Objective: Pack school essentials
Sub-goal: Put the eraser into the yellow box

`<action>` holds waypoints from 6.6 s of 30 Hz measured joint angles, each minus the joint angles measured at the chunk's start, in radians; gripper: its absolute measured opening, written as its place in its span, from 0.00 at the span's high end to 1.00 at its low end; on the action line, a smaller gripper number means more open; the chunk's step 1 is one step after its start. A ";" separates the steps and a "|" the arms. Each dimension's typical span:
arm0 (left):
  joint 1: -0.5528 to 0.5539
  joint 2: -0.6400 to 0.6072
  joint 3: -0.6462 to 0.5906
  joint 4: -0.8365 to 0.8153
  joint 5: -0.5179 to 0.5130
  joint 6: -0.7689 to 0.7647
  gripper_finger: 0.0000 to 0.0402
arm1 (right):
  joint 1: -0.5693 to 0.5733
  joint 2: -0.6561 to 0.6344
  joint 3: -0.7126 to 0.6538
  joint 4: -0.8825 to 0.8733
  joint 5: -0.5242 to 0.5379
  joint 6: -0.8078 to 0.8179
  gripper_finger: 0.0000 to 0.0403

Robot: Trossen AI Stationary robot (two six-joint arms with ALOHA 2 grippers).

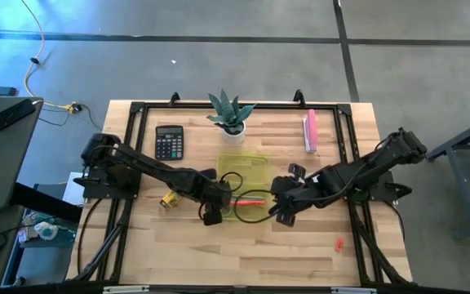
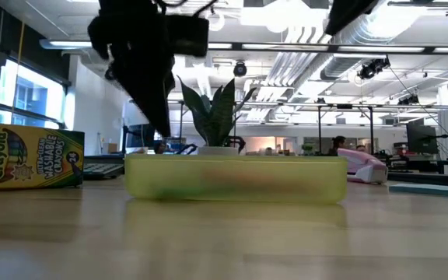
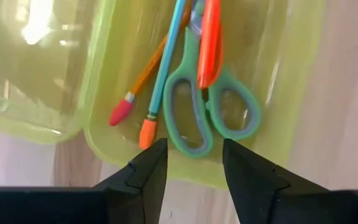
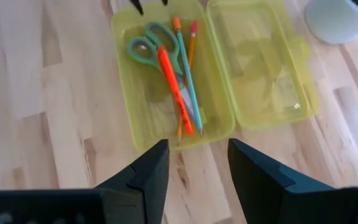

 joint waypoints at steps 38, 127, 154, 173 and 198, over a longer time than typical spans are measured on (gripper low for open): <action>-0.125 -0.262 -0.299 0.053 -0.183 -0.193 0.69 | 0.412 0.106 0.000 -0.433 -0.066 1.053 0.62; -0.125 -0.262 -0.299 0.137 -0.160 -0.092 0.69 | 0.635 0.432 -0.094 -0.455 -0.420 0.206 0.62; 0.121 -0.262 -0.299 0.158 0.071 -0.007 0.69 | 0.633 0.003 -0.233 -0.454 -0.260 0.363 0.71; 0.177 -0.262 -0.299 0.337 0.089 -0.010 0.69 | 0.643 -0.163 -0.615 0.181 -0.285 0.136 0.63; 0.177 -0.262 -0.299 0.369 0.082 -0.063 0.69 | 0.787 0.042 -0.656 0.351 -0.322 -0.037 0.54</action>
